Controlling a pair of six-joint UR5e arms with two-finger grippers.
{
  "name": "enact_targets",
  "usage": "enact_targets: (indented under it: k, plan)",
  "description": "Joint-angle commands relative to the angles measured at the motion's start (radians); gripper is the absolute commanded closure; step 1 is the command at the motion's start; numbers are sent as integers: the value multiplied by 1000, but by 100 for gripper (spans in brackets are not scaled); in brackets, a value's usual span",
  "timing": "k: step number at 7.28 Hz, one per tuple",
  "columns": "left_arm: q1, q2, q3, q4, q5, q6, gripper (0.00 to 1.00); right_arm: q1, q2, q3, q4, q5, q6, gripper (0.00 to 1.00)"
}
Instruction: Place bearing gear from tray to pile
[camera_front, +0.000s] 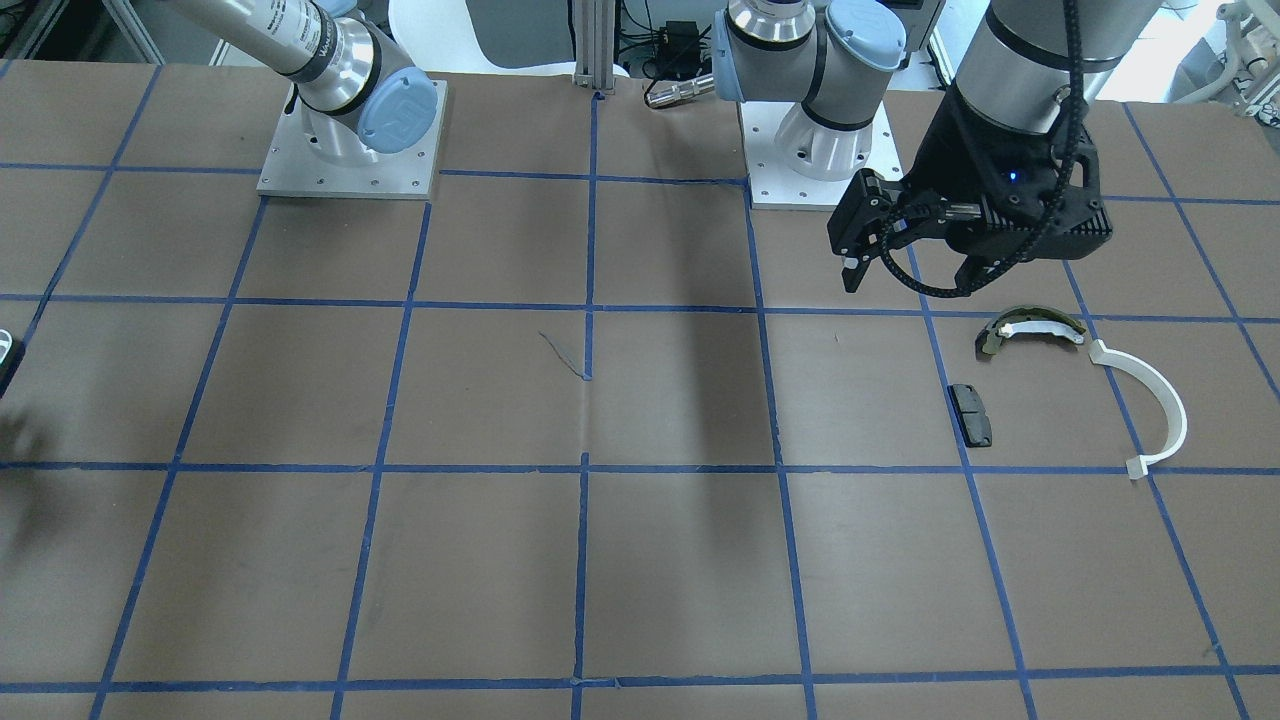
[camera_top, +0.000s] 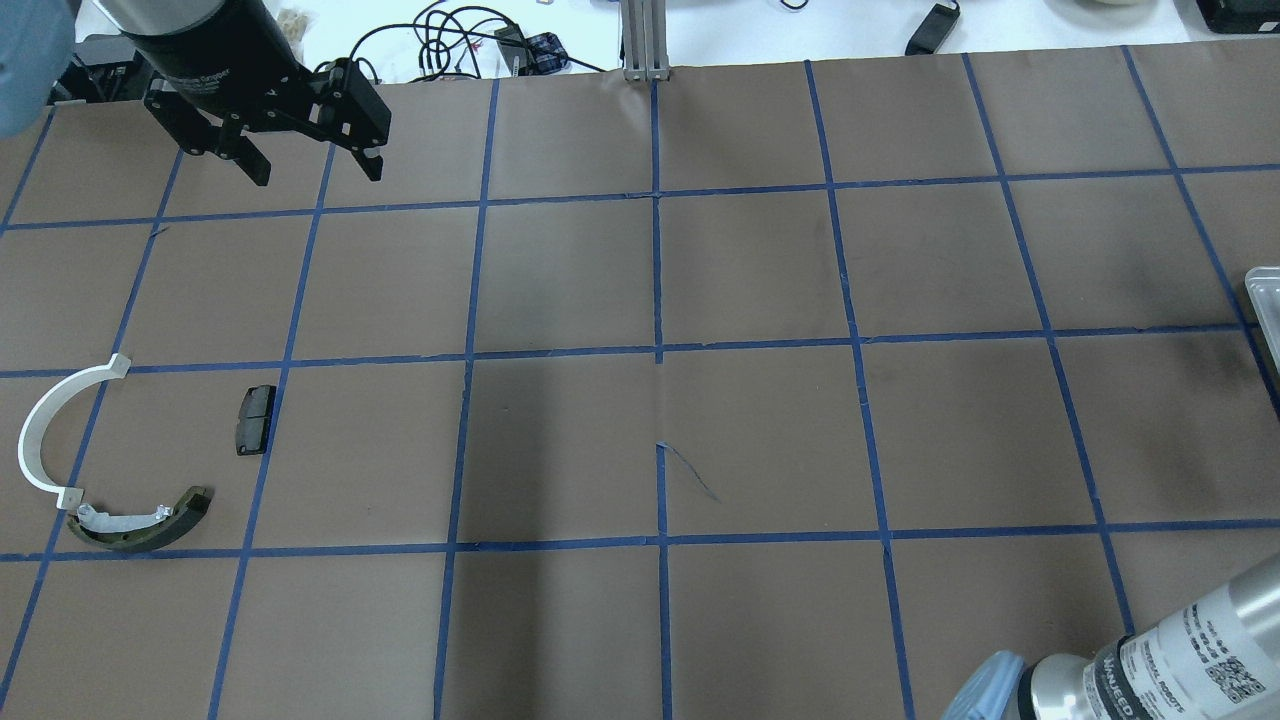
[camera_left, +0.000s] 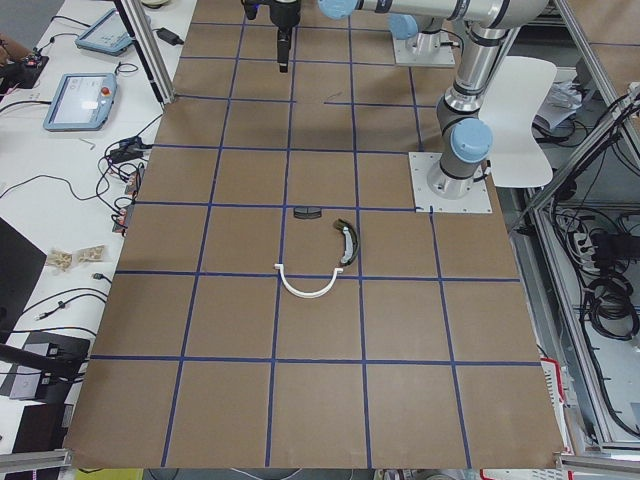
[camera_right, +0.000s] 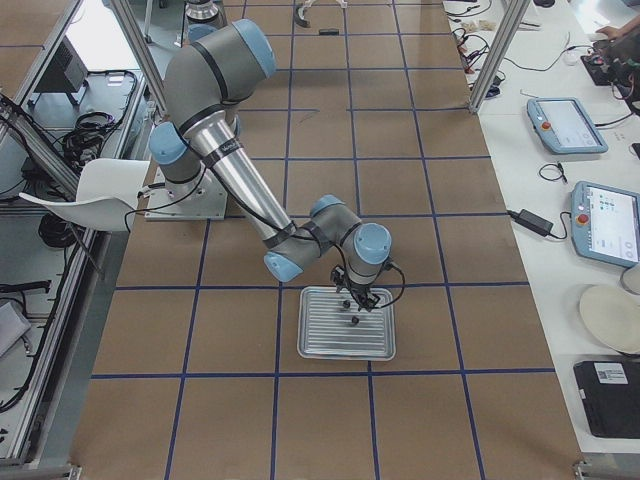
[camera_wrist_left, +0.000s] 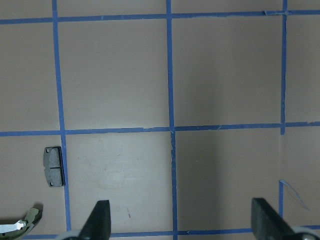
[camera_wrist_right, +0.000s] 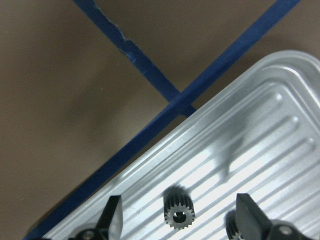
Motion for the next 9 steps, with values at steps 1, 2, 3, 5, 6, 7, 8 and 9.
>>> enact_targets:
  k: [1,2,3,5,6,7,8,9]
  plan:
    - [1,0,0,0,1,0,0,-7,8,6,1,-41,-2,24]
    - [1,0,0,0,0,0,0,-7,8,7,1,-41,-2,26]
    - [1,0,0,-2,1,0,0,-7,10,9,1,-41,2,35]
    - [1,0,0,3,2,2,0,-5,10,9,2,-36,14,57]
    - [1,0,0,3,2,2,0,-5,10,9,2,-39,15,79]
    - [1,0,0,3,2,2,0,-5,10,7,1,-44,15,100]
    - [1,2,0,2,2,2,0,-5,5,6,10,-74,17,100]
    - [1,0,0,3,2,2,0,-7,-8,-2,20,-87,21,100]
